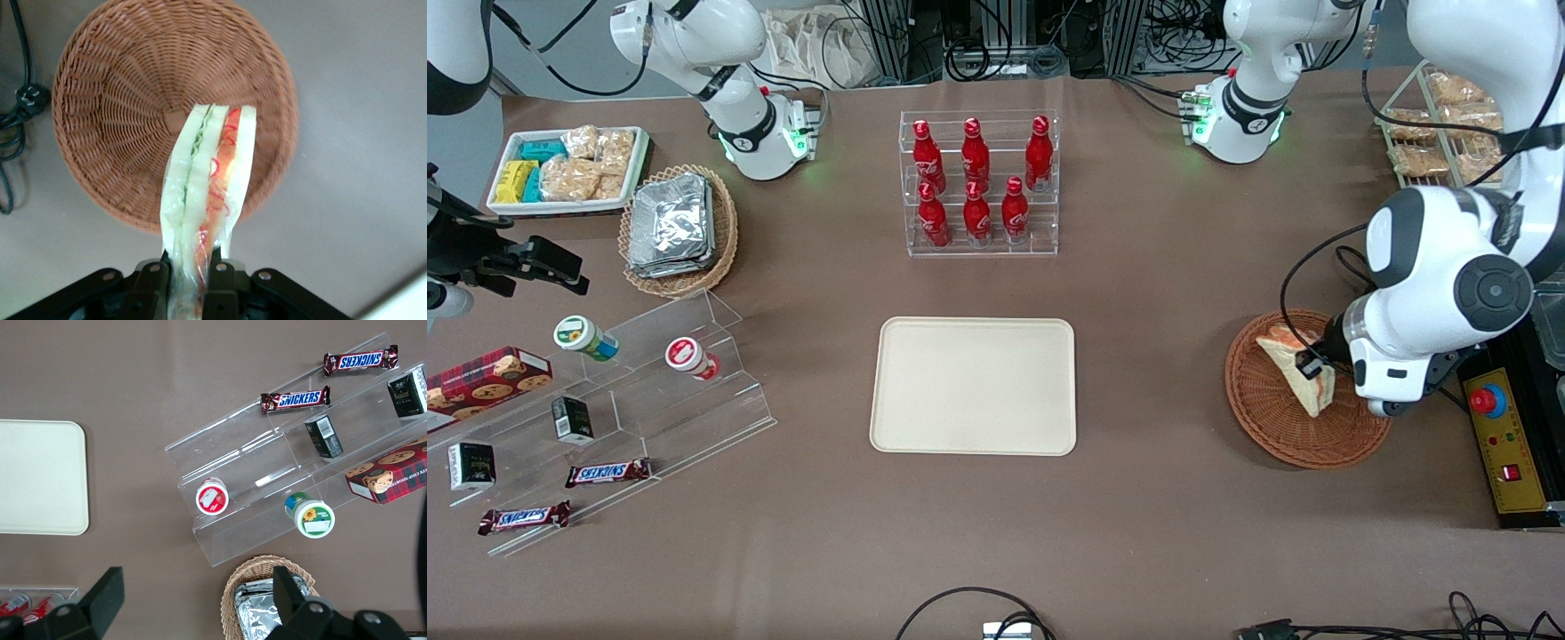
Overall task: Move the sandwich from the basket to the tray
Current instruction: 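Carry the sandwich with the left gripper over to the beige tray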
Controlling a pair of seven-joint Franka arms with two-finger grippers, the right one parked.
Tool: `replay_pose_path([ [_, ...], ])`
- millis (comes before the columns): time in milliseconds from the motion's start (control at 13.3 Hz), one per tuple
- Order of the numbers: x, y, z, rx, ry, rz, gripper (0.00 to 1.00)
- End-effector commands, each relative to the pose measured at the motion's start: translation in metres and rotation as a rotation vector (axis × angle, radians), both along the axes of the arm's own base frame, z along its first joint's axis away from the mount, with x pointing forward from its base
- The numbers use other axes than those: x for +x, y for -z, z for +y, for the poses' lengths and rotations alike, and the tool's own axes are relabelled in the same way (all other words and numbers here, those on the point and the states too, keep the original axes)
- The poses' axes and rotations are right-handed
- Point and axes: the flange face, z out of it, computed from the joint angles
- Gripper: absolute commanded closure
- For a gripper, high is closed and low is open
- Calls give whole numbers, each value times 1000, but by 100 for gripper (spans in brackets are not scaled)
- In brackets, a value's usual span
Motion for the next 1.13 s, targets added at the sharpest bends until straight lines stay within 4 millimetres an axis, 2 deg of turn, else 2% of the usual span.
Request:
replay_pose_path([
  [0, 14, -33, -58, -31, 99, 3, 100],
  [75, 16, -34, -85, -49, 140, -9, 100],
  [226, 24, -17, -149, -77, 239, -10, 100],
  [376, 35, 15, -220, -114, 320, -23, 100],
  [527, 34, 57, -277, -70, 424, -68, 100],
  [753, 22, 116, -320, -74, 492, -90, 100],
  [978, 22, 151, -333, -110, 501, -121, 100],
  [1054, 22, 157, -333, -111, 505, -121, 100],
])
